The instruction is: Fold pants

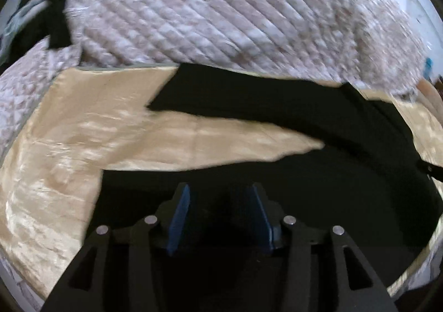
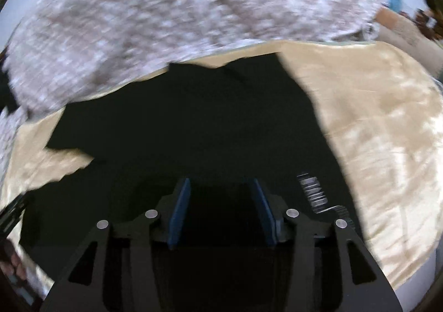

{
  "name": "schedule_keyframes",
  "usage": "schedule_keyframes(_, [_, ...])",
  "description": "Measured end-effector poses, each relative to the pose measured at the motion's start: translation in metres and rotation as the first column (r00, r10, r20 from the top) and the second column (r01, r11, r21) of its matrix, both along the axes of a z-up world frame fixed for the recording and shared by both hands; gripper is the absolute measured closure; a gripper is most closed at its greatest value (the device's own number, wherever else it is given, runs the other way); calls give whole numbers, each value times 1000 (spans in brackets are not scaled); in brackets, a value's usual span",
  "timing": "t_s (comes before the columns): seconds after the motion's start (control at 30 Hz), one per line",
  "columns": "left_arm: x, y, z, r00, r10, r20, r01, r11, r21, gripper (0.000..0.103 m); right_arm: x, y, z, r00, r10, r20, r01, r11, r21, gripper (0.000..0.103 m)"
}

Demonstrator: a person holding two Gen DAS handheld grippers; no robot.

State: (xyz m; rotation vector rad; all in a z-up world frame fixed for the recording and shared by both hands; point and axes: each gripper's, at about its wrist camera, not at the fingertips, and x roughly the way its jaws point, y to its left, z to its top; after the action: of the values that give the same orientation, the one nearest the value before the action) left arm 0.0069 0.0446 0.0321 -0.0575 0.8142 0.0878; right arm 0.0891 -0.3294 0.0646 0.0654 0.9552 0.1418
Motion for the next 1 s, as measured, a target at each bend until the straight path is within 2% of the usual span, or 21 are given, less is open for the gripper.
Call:
schedule_keyframes(0.1, [8, -11, -18, 993, -52, -102, 50, 998, -23, 51, -4, 25, -12, 997, 69, -24, -70, 996, -53, 54])
schedule_keyframes(0.13, [9, -12, -22, 993, -48, -110, 46, 999, -19, 50, -4, 28, -18, 996, 81, -41, -83, 994, -66, 53])
schedule_keyframes(0.2, [9, -16, -18, 995, -43, -95, 45, 999, 19, 45, 0, 33, -30, 990, 98, -98, -107, 990, -93, 52])
schedule_keyframes(0.3, [8, -16, -15, 994, -49, -94, 48, 999, -9, 45, 1, 32, -23, 993, 92, -76, -98, 992, -78, 52])
schedule_keyframes(0.4, [8, -15, -17, 994, -46, -97, 46, 999, 1, 45, 2, 28, -21, 994, 86, -70, -89, 995, -46, 52])
schedule_keyframes(0.53, [20, -17, -12, 995, -60, -75, 61, 998, 12, 45, -1, 30, -18, 992, 111, -63, -114, 992, -51, 52])
schedule_keyframes(0.63, [38, -18, -2, 994, -92, -59, 91, 996, -6, 45, 7, 34, -14, 990, 128, -53, -131, 989, -62, 52])
schedule_keyframes(0.77, [70, -19, 14, 993, -115, -12, 115, 993, 14, 45, 31, 39, -4, 987, 155, -33, -157, 986, -57, 52])
schedule_keyframes(0.9, [114, -17, 20, 992, -125, -17, 126, 992, 14, 45, 70, 47, 0, 984, 177, -36, -178, 984, -27, 51])
schedule_keyframes(1.0, [144, -13, 21, 992, -126, -25, 126, 992, -15, 44, 99, 53, 2, 983, 178, -35, -179, 984, -22, 51])
